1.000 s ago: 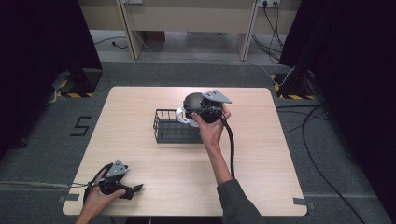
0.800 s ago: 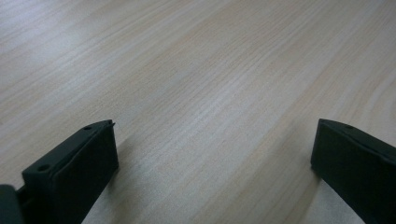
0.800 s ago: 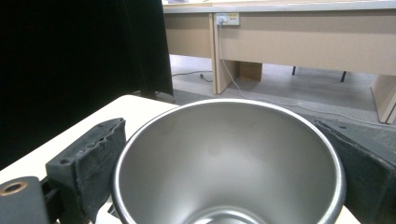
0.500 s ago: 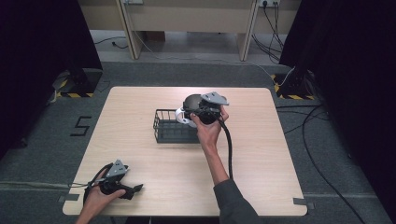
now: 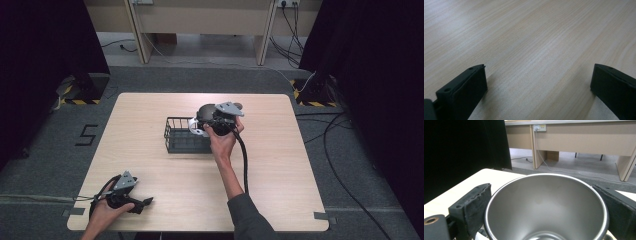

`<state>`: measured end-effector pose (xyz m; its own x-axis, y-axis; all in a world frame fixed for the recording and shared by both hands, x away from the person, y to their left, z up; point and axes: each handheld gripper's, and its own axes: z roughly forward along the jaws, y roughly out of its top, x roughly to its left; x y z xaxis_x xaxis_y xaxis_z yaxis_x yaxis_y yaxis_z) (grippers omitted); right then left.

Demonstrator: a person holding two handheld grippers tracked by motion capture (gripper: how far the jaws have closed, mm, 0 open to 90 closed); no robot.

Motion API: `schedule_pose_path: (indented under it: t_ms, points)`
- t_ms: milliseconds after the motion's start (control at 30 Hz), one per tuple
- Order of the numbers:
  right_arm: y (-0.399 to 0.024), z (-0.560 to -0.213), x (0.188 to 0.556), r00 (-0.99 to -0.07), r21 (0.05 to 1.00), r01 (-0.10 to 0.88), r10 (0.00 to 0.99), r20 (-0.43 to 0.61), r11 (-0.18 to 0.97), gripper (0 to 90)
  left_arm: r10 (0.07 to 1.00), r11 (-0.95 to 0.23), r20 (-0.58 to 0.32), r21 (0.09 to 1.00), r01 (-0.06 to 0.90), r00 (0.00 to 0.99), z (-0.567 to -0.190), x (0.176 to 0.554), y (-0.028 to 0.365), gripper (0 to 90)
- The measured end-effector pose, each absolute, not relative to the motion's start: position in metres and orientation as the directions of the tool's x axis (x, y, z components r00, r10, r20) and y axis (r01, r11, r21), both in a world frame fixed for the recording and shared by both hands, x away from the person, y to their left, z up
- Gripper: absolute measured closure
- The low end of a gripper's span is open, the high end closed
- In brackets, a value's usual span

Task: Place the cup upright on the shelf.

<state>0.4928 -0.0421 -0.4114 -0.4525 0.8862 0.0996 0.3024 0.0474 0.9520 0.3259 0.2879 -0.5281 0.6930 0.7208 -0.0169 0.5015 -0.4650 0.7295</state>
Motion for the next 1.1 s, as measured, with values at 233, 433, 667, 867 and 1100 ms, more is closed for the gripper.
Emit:
schedule_pose_path:
  t_ms: [233,433,667,867,1100]
  points:
    - [-0.041,-0.416,0.492,-0.442,0.951,0.306,0.892,0.098,0.048,6.0,0.721,-0.465,-0.017,0.730,0.501,0.693,-0.528,0.326,0.288,0.0]
    - [-0.041,-0.421,0.492,-0.435,0.950,0.309,0.896,0.093,0.052,5.9,0.721,-0.465,-0.017,0.730,0.502,0.693,-0.528,0.326,0.288,0.0]
    - [-0.040,-0.424,0.492,-0.437,0.946,0.316,0.896,0.085,0.065,5.8,0.721,-0.466,-0.017,0.729,0.502,0.693,-0.528,0.326,0.288,0.0]
    - [-0.042,-0.429,0.492,-0.434,0.940,0.336,0.895,0.103,0.054,5.7,0.721,-0.465,-0.017,0.730,0.501,0.693,-0.528,0.326,0.288,0.0]
    - [-0.043,-0.433,0.494,-0.439,0.936,0.349,0.892,0.113,0.052,5.5,0.721,-0.465,-0.017,0.730,0.501,0.693,-0.528,0.326,0.288,0.0]
